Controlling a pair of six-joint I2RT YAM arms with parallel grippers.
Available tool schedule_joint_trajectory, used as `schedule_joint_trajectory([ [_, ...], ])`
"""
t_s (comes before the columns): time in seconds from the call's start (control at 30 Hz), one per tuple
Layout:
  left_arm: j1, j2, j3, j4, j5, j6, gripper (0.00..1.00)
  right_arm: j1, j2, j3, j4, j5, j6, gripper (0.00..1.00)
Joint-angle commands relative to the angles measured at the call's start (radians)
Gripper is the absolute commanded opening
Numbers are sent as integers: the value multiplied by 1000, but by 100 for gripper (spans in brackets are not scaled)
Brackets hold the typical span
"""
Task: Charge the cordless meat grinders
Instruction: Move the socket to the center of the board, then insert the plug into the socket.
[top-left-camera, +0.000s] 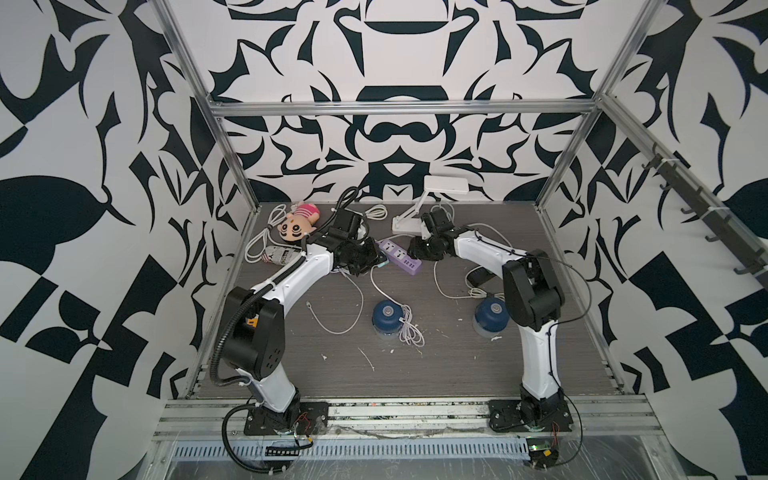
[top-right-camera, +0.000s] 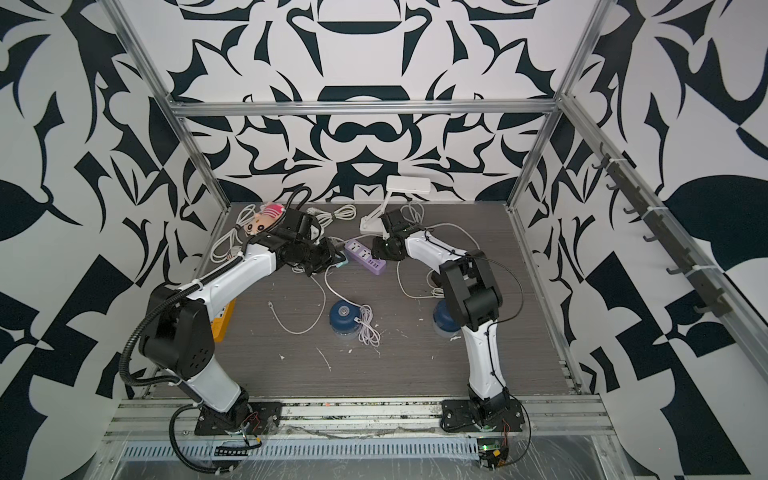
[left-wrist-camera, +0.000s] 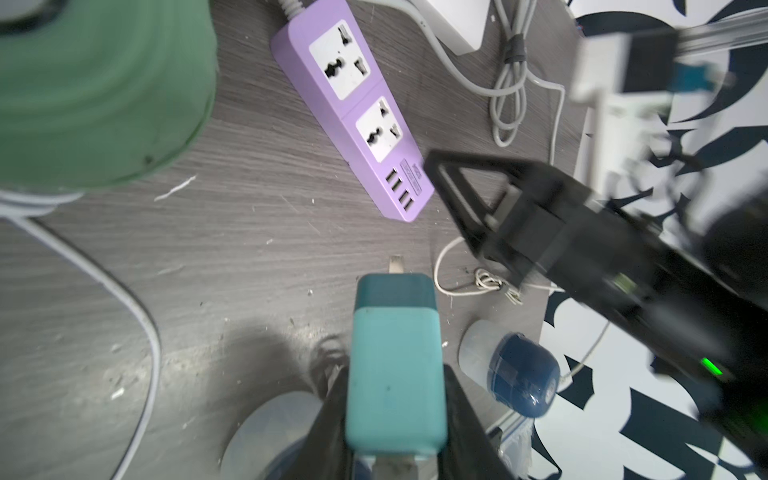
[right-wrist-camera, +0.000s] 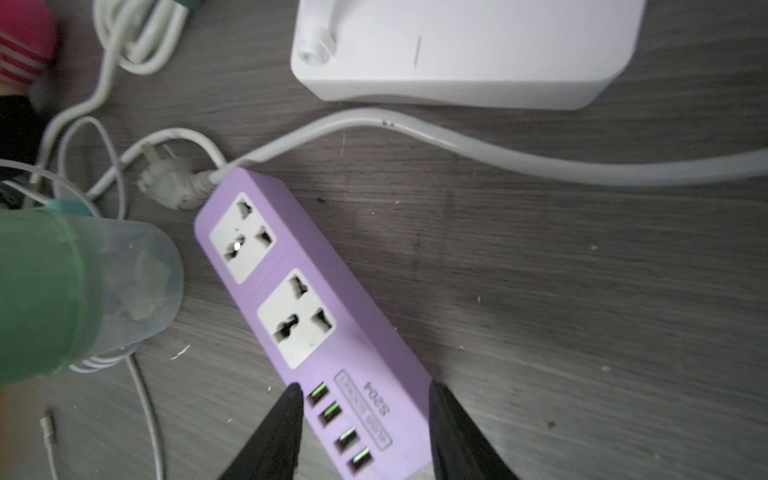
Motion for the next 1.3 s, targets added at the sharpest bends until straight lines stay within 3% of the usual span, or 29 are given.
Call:
schedule_joint_trajectory([
  [0.0,10,-50,-22,-47,37,24,0,5,3,97,-18,-16,-22,53],
  [0.2,15,-81,-51,-45,43,21,0,6,45,119,-14,-77,3,52],
  [0.47,33,-82,-5,-148,6,84,0,80,-63,-95,158,-152,120,49],
  [0.73,46,8,149,-385,-4,217,0,207,-109,-211,334,-191,246,48],
  [0.9,50,88,268,-544,-30,314,0,229,-148,-259,408,-207,296,47],
  [1.1,49,217,429,-743,-64,411,0,196,-276,-328,336,-145,228,46],
  [1.27,42,293,532,-865,-123,467,0,188,-382,-335,140,1,92,46],
])
